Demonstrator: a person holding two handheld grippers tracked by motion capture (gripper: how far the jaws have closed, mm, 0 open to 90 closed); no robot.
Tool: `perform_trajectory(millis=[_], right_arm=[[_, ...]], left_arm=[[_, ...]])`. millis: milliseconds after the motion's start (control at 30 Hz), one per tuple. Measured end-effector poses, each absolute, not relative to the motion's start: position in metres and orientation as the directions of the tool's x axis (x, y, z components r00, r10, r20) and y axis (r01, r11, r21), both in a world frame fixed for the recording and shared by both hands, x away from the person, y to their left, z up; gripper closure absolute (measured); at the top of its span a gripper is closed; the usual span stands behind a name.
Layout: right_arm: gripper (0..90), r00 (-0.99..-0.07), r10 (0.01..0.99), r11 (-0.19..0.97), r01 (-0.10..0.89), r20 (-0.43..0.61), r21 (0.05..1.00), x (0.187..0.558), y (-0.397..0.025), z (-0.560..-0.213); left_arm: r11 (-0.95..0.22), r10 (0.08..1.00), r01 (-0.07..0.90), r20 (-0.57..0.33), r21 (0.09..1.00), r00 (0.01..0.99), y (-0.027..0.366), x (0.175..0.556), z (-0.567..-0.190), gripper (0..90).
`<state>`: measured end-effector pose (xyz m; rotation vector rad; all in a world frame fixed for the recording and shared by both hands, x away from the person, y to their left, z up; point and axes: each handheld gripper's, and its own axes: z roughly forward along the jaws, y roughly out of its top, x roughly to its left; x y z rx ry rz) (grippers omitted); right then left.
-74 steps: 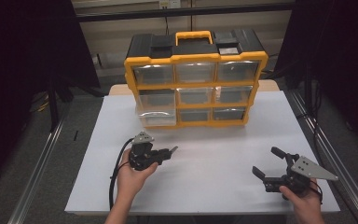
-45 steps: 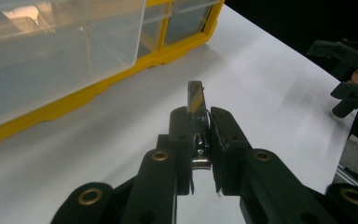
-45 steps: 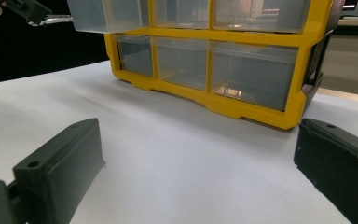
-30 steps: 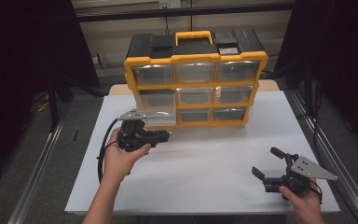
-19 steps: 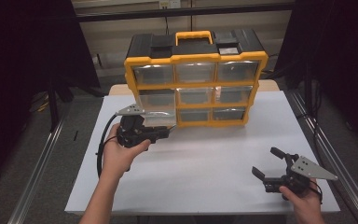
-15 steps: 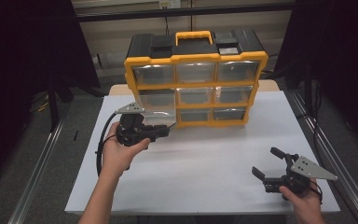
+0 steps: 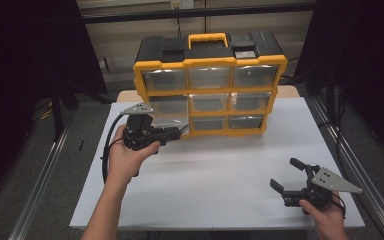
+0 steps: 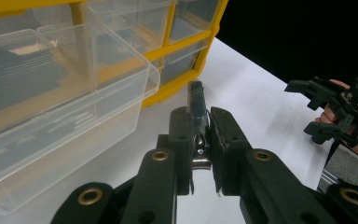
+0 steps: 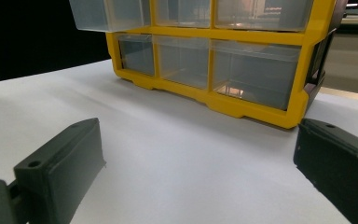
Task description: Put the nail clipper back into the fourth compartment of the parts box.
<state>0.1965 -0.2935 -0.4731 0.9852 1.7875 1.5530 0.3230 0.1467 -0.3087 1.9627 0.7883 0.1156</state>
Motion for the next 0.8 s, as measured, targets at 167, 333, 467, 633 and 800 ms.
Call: perform_trajectory(millis=[167, 333, 467, 633, 800], right_arm=[[1.0, -0.567, 0.823, 0.056, 0.162, 0.047, 0.985, 0.197, -0.294, -0.473], [1.0, -0.570, 0.820, 0.055, 0.164, 0.049, 0.985, 0.197, -0.293, -0.473], [0.9, -0.569, 0.821, 0.058, 0.161, 0.045, 0.985, 0.197, -0.294, -0.473], [1.0, -0.571, 0.820, 0.059, 0.160, 0.044, 0.985, 0.197, -0.294, -0.473], [1.0, -0.571, 0.820, 0.058, 0.161, 0.045, 0.985, 0.197, -0.294, -0.473]], left_arm=[[-0.314, 0.576, 0.472, -0.229, 0.824, 0.785, 0.147, 0.325, -0.302, 79.9], [-0.312, 0.580, 0.469, -0.225, 0.826, 0.783, 0.148, 0.328, -0.296, 79.9], [-0.302, 0.587, 0.466, -0.223, 0.831, 0.778, 0.149, 0.330, -0.290, 79.9], [-0.286, 0.601, 0.464, -0.220, 0.838, 0.768, 0.150, 0.335, -0.286, 79.9], [-0.282, 0.618, 0.466, -0.213, 0.839, 0.757, 0.152, 0.342, -0.283, 79.9]])
